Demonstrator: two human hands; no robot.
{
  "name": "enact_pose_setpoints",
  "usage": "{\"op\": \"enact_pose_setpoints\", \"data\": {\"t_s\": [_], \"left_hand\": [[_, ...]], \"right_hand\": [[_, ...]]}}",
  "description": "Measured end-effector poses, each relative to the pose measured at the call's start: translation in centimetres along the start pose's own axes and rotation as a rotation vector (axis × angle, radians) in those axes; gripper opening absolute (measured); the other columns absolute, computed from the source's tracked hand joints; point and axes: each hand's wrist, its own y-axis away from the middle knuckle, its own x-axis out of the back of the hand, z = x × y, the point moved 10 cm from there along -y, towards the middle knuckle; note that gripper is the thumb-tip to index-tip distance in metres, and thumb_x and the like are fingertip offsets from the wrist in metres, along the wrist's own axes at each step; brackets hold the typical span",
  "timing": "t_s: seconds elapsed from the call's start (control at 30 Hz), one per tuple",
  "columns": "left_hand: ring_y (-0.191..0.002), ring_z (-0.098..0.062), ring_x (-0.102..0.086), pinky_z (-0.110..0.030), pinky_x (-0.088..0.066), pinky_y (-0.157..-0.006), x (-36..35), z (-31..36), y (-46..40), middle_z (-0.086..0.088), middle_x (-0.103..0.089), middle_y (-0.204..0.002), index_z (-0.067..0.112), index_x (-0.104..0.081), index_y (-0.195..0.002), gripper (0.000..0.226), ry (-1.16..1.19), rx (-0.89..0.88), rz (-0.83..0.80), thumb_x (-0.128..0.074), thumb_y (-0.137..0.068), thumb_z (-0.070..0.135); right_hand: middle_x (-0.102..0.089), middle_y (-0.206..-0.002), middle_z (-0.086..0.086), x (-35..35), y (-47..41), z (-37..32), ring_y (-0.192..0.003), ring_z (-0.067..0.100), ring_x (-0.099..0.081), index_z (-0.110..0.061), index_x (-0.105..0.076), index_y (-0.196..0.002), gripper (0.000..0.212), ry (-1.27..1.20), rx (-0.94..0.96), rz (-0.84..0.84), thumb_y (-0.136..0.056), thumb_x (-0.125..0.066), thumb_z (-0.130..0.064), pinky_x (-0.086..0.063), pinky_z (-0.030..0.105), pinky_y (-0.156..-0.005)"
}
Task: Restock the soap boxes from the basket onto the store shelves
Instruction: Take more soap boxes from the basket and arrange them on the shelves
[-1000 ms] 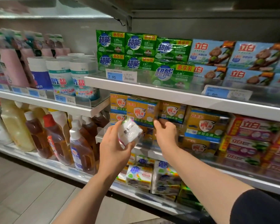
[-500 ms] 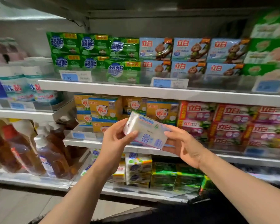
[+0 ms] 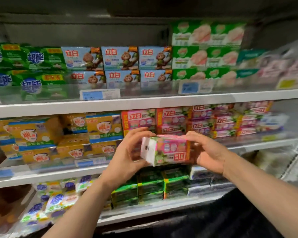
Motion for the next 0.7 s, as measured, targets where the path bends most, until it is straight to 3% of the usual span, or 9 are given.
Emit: {"op": "enact_pose_setpoints", "data": {"t_s": [0.07,0.1,0.13,0.2,0.27,0.37,0.53,0.63,0.7], "left_hand": [[-0.125,-0.002,-0.048,-0.020,-0.050,-0.093,-1.4,-0.5,-0.9,0.009,-0.048,-0.133,0.038,-0.056,-0.120,0.057,-0.176,-0.040,0.045,-0.082,-0.069,0.033],[-0.123,-0.002,-0.051,-0.022,-0.052,-0.092,-2.0,-1.1,-1.3,0.008,-0.049,-0.132,0.040,-0.052,-0.122,0.062,-0.174,-0.021,0.071,-0.083,-0.069,0.031],[-0.120,-0.003,-0.054,-0.025,-0.054,-0.089,-2.5,-2.0,-1.6,0.007,-0.050,-0.132,0.040,-0.049,-0.124,0.069,-0.124,0.024,0.093,-0.086,-0.069,0.024],[-0.118,-0.002,-0.056,-0.024,-0.055,-0.086,-3.7,-3.7,-2.2,0.008,-0.053,-0.131,0.035,-0.046,-0.130,0.078,-0.064,0.100,0.103,-0.086,-0.069,0.010],[-0.117,0.001,-0.055,-0.018,-0.053,-0.085,-4.6,-5.0,-2.6,0.013,-0.055,-0.127,0.029,-0.047,-0.132,0.074,-0.111,0.130,0.109,-0.084,-0.070,0.009],[-0.106,0.001,-0.061,-0.015,-0.053,-0.082,-5.4,-6.0,-3.3,0.016,-0.062,-0.115,0.025,-0.053,-0.125,0.061,-0.132,0.148,0.149,-0.081,-0.074,0.010],[-0.101,0.000,-0.065,-0.024,-0.054,-0.086,-8.3,-6.5,-4.9,0.014,-0.068,-0.109,0.038,-0.057,-0.111,0.043,-0.086,0.128,0.128,-0.077,-0.080,0.016],[-0.103,0.007,-0.060,-0.014,-0.048,-0.087,-11.2,-7.0,-5.5,0.020,-0.066,-0.111,0.038,-0.058,-0.110,0.038,-0.101,0.124,0.058,-0.077,-0.077,0.031],[-0.107,0.005,-0.058,-0.012,-0.046,-0.090,-13.1,-7.4,-5.9,0.017,-0.063,-0.116,0.030,-0.059,-0.117,0.048,-0.142,0.112,0.001,-0.076,-0.073,0.041]], "right_hand": [[-0.061,-0.079,0.015,1.9,0.6,-0.2,-0.067,0.025,-0.065,-0.016,-0.053,-0.069,0.029,0.068,0.010,0.001,-0.058,-0.080,-0.014,-0.054,0.039,-0.068],[-0.065,-0.082,0.017,2.9,1.0,-0.2,-0.072,0.027,-0.066,-0.013,-0.057,-0.074,0.039,0.091,0.014,0.005,-0.047,-0.086,-0.013,-0.054,0.041,-0.072],[-0.068,-0.091,0.020,3.8,1.2,-0.2,-0.082,0.030,-0.067,-0.009,-0.062,-0.085,0.052,0.102,0.016,0.006,-0.040,-0.088,-0.011,-0.053,0.045,-0.082],[-0.064,-0.113,0.027,5.0,1.5,-0.2,-0.101,0.038,-0.062,-0.001,-0.061,-0.113,0.074,0.141,0.002,-0.023,-0.043,-0.083,-0.004,-0.048,0.047,-0.094],[-0.061,-0.120,0.028,5.5,1.6,-0.6,-0.105,0.040,-0.061,-0.004,-0.060,-0.122,0.070,0.205,0.009,-0.051,-0.054,-0.076,0.002,-0.054,0.040,-0.086],[-0.063,-0.118,0.026,6.9,1.3,-1.5,-0.105,0.042,-0.060,-0.006,-0.064,-0.119,0.070,0.192,0.044,0.002,-0.050,-0.078,-0.006,-0.053,0.043,-0.085],[-0.070,-0.081,0.014,9.3,1.6,-3.4,-0.061,0.023,-0.066,-0.005,-0.065,-0.098,0.045,0.033,0.129,0.172,-0.054,-0.075,0.001,-0.058,0.031,-0.052],[-0.069,-0.067,0.008,11.7,2.1,-4.5,-0.056,0.019,-0.065,-0.008,-0.060,-0.086,0.039,-0.031,0.212,0.339,-0.050,-0.077,-0.006,-0.055,0.027,-0.050],[-0.068,-0.066,0.006,14.0,2.6,-5.2,-0.057,0.017,-0.064,-0.010,-0.059,-0.079,0.038,-0.095,0.276,0.457,-0.047,-0.079,-0.004,-0.054,0.024,-0.051]]}}
